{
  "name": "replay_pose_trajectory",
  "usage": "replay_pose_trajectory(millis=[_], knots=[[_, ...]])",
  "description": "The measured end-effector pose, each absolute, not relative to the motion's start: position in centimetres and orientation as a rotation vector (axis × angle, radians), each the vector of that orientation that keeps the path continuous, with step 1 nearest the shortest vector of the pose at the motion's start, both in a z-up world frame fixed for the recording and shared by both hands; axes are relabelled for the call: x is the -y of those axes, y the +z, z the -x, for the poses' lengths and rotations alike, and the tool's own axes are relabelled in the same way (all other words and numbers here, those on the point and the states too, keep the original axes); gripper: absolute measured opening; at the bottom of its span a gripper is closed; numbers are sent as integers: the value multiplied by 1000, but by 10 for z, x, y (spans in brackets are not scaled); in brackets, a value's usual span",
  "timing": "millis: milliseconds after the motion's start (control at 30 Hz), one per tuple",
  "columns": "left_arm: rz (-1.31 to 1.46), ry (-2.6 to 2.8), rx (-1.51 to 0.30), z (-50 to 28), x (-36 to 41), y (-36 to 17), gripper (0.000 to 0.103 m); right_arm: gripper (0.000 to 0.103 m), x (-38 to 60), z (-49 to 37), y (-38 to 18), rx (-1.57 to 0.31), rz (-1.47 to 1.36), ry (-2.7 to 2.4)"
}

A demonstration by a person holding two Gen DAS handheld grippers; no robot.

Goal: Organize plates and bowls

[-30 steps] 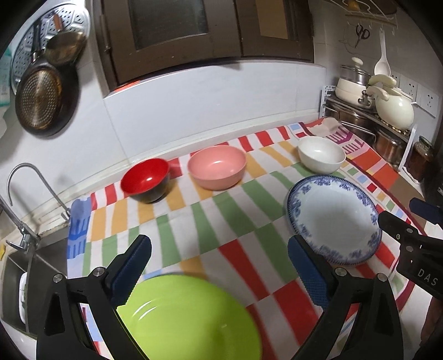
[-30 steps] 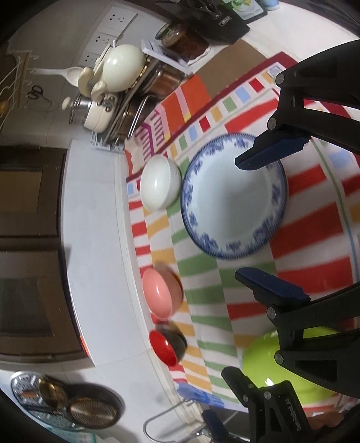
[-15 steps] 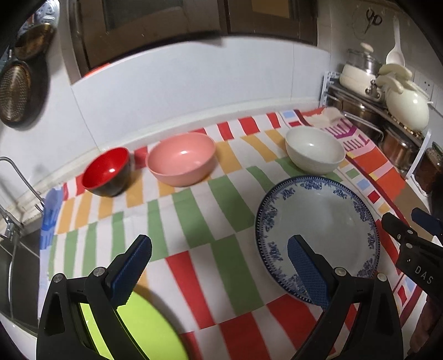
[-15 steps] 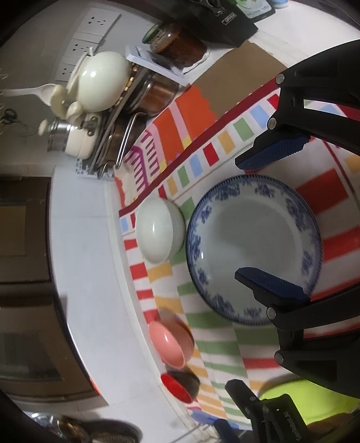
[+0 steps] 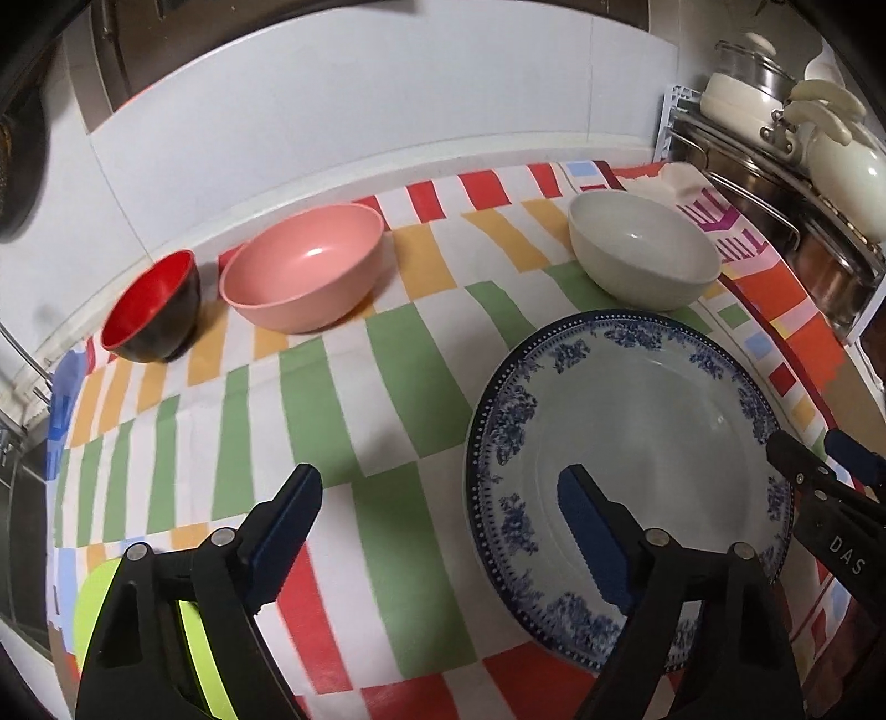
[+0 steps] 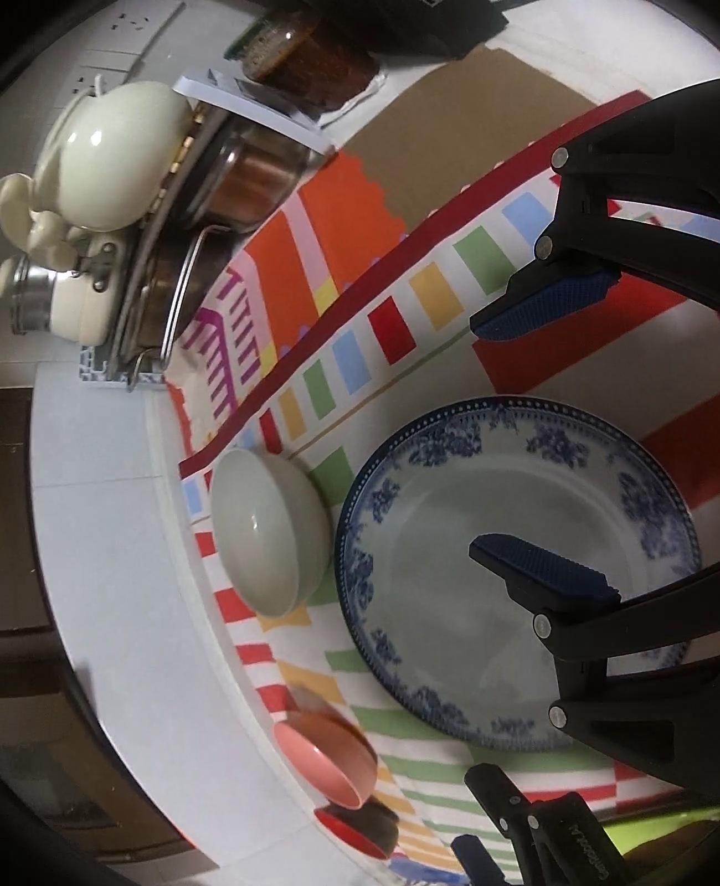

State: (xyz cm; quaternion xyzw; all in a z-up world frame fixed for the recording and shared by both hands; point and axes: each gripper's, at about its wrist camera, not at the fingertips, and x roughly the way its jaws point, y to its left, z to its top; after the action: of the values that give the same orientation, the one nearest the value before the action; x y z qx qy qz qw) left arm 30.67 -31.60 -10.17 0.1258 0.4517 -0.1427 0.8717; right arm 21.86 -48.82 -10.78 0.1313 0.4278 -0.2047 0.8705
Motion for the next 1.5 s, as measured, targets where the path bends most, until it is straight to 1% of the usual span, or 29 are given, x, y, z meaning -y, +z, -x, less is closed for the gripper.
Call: replay_pose_trajectory(millis=[67, 233, 333, 533, 800, 867, 1000, 1267, 1500], knots=[[-256, -300, -959, -311, 319, -107, 83, 73, 493, -222, -113, -904, -285, -423], [-242, -311, -1000, -317, 325, -117, 78, 73, 500, -230, -123, -922, -300, -407], [-242, -309, -1020, -321, 330, -123, 74, 72, 502, -234, -129, -934, -304, -397], [-226, -325, -1062, -325, 333, -131, 67, 62, 505, -240, -141, -971, -320, -379], [-219, -338, -1083, -326, 335, -135, 51, 52, 506, -244, -148, -984, -320, -367], [-217, -340, -1080, -325, 336, -136, 45, 46, 507, -244, -147, -984, -315, -370], [-196, -354, -1093, -326, 336, -136, 38, 37, 505, -245, -146, -988, -300, -347], [-219, -332, -1069, -322, 337, -131, 36, 36, 502, -246, -144, -995, -302, -342], [-209, -315, -1045, -316, 323, -123, 36, 36, 496, -243, -139, -987, -286, -332]])
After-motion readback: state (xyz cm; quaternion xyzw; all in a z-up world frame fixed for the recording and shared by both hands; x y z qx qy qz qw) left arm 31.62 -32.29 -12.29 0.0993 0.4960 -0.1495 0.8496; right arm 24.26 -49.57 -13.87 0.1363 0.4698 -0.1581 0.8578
